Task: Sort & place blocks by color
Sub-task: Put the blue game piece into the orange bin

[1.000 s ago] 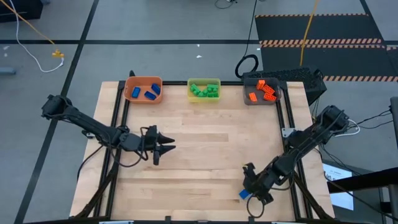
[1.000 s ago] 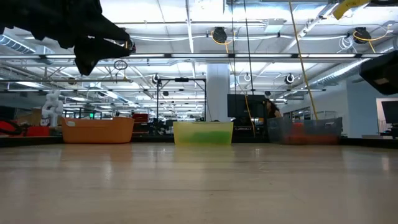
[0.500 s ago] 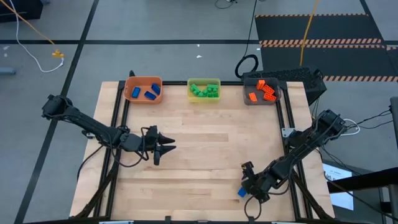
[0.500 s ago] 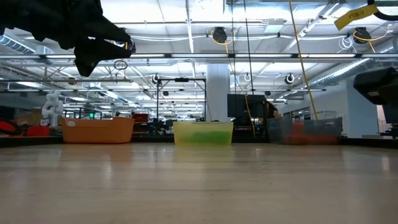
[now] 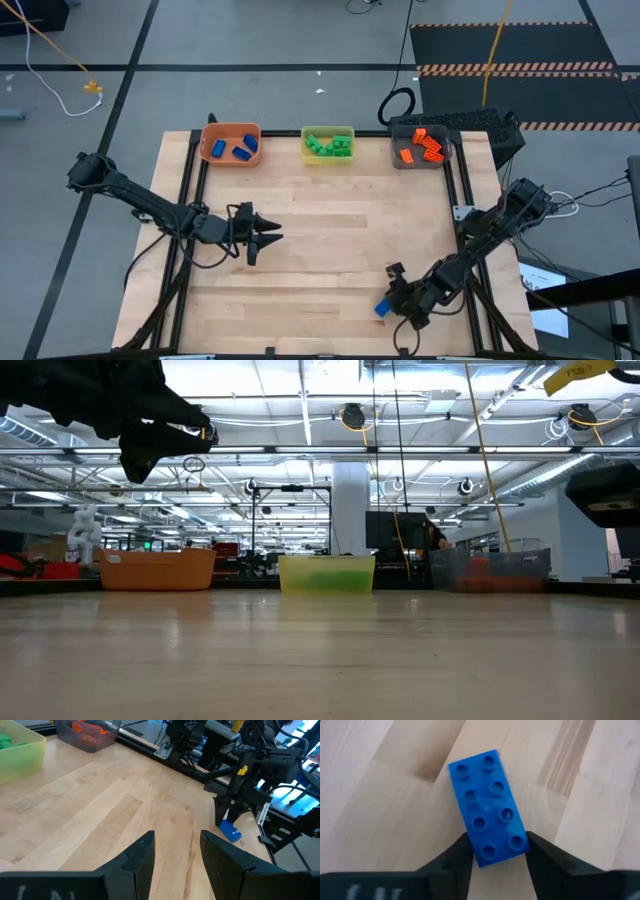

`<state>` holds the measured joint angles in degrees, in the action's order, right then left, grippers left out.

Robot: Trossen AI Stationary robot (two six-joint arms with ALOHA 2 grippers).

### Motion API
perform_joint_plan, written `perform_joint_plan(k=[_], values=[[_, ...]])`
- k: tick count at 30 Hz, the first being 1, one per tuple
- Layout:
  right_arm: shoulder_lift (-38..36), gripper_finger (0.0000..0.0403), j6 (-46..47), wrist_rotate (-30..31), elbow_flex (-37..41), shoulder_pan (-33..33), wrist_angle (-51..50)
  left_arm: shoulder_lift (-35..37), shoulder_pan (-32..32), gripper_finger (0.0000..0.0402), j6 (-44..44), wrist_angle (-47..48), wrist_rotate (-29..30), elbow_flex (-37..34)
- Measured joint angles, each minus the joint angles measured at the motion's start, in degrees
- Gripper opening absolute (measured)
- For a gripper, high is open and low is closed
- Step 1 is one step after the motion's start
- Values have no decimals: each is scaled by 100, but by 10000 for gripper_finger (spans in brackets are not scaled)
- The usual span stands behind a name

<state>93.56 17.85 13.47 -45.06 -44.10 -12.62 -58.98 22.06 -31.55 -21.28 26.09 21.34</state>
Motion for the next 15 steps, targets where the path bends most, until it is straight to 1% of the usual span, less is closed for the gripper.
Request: perform_joint_plan(k=[1,2,7,12,15], values=[[2,130,-13,29,3,2,98,0,0,157,-7,0,0,0],[2,126,-14,71,3,4,199,0,-1,157,-17,0,0,0],[24,126,-15,258,11,11,551,0,-1,157,-57,0,0,0],[33,126,-158,864,16,73,881,0,-1,157,-62,1,0,0],[28,126,-206,822,16,239,1092,0,-1,157,-56,2,0,0]])
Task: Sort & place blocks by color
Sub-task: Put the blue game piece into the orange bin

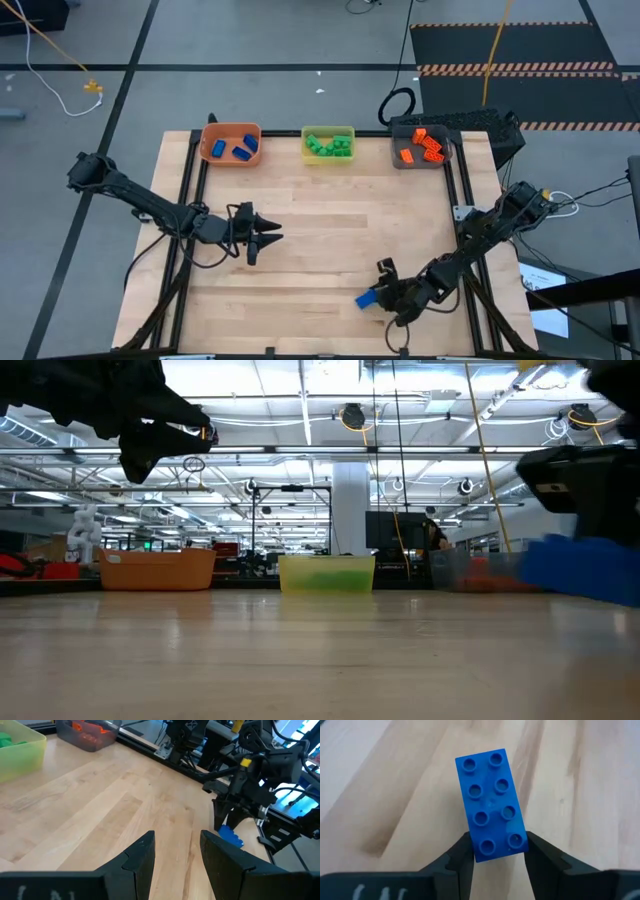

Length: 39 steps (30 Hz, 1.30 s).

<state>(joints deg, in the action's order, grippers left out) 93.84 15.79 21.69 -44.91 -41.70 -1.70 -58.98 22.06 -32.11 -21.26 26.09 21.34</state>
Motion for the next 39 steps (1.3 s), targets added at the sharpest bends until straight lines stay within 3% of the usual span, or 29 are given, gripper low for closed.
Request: perform_joint_plan(k=[8,14,19,23,28,32,36,39], values=[[-4,126,-159,-131,0,839,853,0,0,157,26,-2,0,0],[-11,126,-1012,-702,-2,1538,2020,0,1,157,129,-21,0,0],[-13,126,-1298,-1156,-4,2121,2579,0,21,157,730,-340,0,0],[-13,126,-1370,-1480,-4,2525,2707,0,108,157,2024,-777,70,0],[-13,126,-1349,-1996,-4,2884,2799,-296,281,157,4453,-1402,380,34],[-15,126,-918,-2580,-7,3174,3125,-832,339,157,6065,-1280,374,367],[-17,126,-346,-3176,-11,3492,3345,-1564,374,157,7156,-988,404,988],[-15,126,-241,-3384,-11,3612,3317,-2009,352,158,7569,-602,771,1507]])
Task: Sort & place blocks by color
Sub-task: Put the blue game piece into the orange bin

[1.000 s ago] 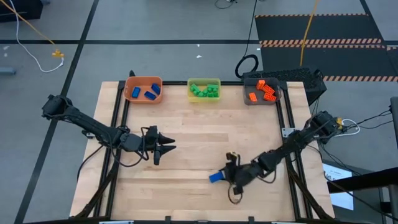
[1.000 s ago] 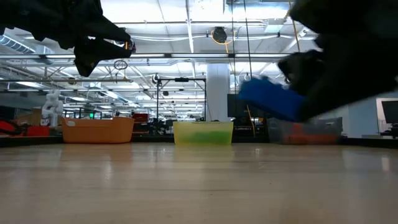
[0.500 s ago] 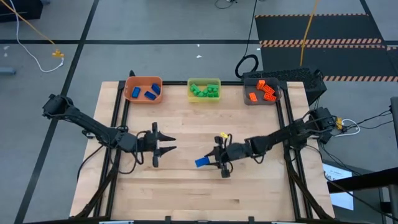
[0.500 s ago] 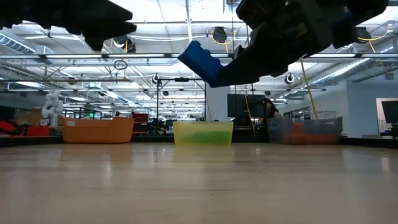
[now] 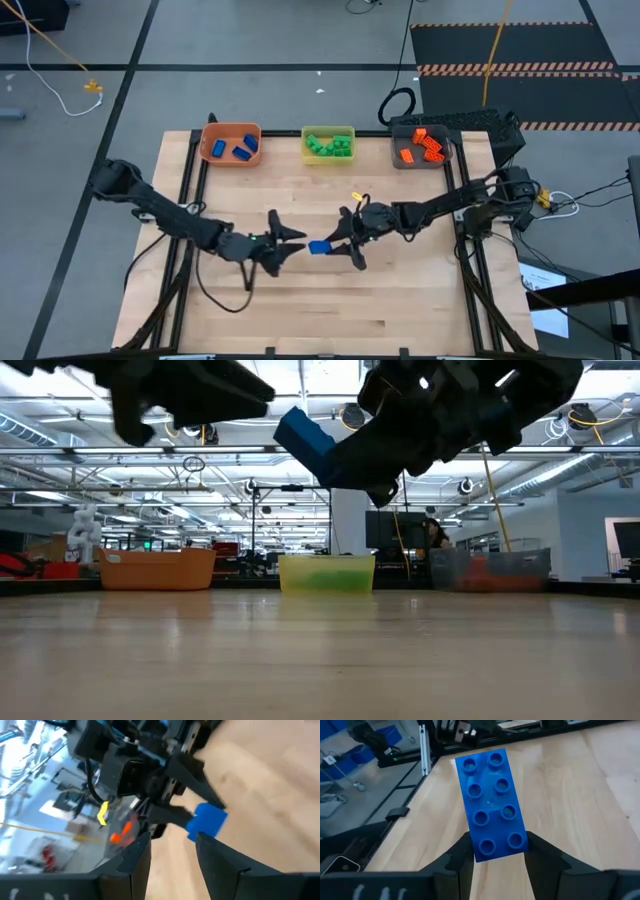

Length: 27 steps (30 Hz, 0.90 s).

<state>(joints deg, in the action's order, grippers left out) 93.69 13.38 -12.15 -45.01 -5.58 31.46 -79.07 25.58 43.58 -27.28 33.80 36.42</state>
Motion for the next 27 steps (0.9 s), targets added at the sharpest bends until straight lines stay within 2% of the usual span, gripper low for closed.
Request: perform_joint_plan(k=[3,7,11,15,20,23,27], values=[[0,126,34,-11,0,36,-109,-277,-69,168,148,386,135,439],[0,126,-59,-16,0,34,-281,-384,-161,201,-209,1286,1,867],[-2,126,-105,-16,0,32,-424,-386,-177,240,-358,1933,-45,1006],[-2,126,-195,-21,0,28,-297,-384,-173,281,-364,2095,-350,1011],[-2,126,-206,-14,0,29,-253,-384,-200,323,-333,2142,-378,1011],[-2,126,-206,-13,0,30,-250,-426,-239,334,-254,2042,-375,1011],[-2,126,-207,-12,0,30,-167,-698,-321,330,-174,1860,-377,1011]])
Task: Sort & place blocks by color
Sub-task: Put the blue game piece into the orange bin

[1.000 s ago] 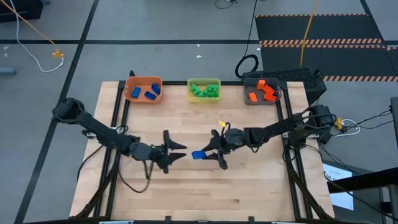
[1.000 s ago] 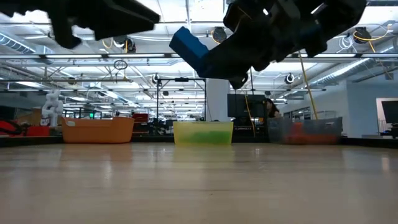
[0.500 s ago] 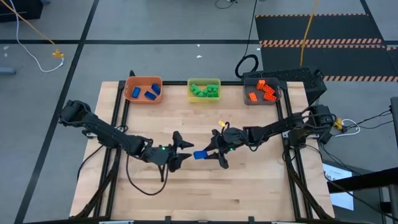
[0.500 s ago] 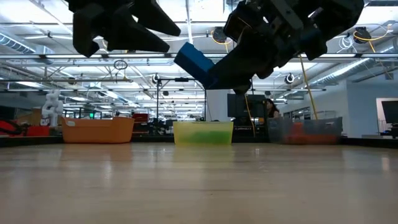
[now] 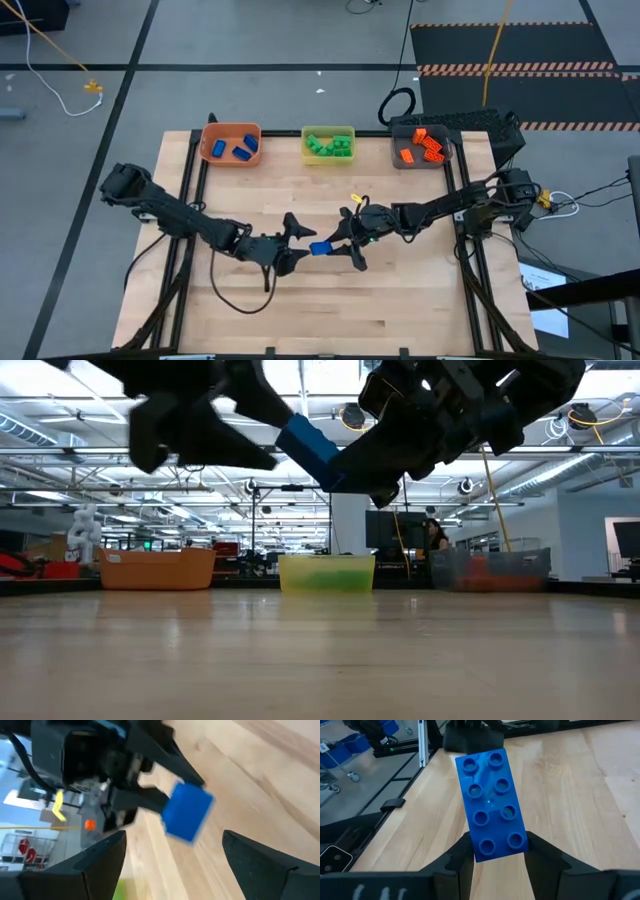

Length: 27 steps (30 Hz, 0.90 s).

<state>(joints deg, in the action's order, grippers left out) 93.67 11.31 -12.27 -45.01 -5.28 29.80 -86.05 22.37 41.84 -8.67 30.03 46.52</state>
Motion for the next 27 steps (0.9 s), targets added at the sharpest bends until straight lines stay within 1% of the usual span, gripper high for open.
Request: perform_joint_plan(k=[6,12,16,19,22,27], values=[[-2,126,0,4,0,9,-4,-464,-23,305,289,-694,-3,3],[-2,126,-2,17,0,56,-62,-474,-23,286,396,-891,2,-1],[-2,126,-1,17,0,118,-116,-475,-11,281,394,-1137,-2,-2],[-2,126,-2,15,0,125,-128,-475,-11,280,392,-1018,-3,-2],[-2,126,-2,22,0,127,-93,-475,-11,276,388,-1117,-3,-2],[-2,126,-2,16,0,120,-133,-475,-22,257,264,-1209,-1,-2]])
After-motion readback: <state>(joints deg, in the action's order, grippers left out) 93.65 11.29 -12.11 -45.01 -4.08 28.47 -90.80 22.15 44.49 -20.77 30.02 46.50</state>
